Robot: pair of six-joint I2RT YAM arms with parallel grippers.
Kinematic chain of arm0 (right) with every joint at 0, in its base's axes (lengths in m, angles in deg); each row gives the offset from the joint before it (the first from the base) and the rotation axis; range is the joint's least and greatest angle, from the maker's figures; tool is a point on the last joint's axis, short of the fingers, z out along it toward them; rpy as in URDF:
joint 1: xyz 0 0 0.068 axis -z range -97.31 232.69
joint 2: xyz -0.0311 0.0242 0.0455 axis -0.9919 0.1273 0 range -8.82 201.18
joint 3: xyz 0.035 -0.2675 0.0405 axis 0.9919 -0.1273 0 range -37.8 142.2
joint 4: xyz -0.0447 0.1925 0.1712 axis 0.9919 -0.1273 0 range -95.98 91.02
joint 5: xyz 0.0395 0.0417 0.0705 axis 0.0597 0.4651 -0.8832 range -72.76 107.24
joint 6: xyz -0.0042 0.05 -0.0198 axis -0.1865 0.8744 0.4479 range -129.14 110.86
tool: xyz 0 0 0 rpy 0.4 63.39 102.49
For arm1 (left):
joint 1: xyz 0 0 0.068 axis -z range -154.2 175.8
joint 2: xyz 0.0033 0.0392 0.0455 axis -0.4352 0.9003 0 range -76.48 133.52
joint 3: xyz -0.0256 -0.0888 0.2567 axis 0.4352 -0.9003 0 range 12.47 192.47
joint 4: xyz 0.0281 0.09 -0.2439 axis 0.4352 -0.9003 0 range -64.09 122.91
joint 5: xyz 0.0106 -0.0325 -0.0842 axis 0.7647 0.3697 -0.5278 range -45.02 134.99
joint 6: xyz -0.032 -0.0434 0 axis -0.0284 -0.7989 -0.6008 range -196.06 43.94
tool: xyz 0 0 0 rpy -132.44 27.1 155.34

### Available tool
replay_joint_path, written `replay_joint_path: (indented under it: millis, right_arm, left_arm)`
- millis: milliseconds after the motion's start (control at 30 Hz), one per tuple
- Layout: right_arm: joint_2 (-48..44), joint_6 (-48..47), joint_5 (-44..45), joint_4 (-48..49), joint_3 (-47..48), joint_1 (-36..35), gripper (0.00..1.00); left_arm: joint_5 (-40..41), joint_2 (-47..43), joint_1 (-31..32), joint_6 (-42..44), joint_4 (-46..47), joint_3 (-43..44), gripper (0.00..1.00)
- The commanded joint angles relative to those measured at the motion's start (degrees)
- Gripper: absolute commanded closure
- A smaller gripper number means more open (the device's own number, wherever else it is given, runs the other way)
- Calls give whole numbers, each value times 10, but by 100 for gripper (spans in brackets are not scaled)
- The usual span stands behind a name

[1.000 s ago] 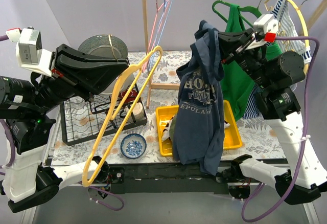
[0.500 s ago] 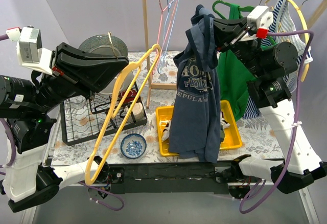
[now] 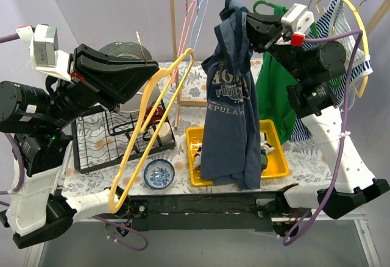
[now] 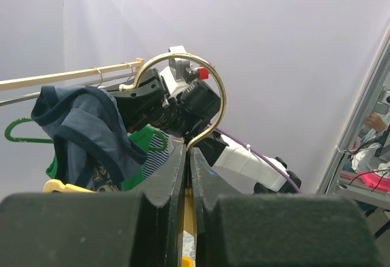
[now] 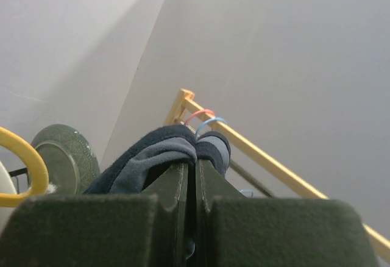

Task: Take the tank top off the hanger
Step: Place the tank top in the bin.

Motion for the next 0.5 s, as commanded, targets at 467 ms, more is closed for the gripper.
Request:
replay_joint_path:
  millis: [467]
  right_arm:
    - [-187,90,99,40,-204,0,99]
  left_arm:
    - [25,-15,-1,21,4,2,100]
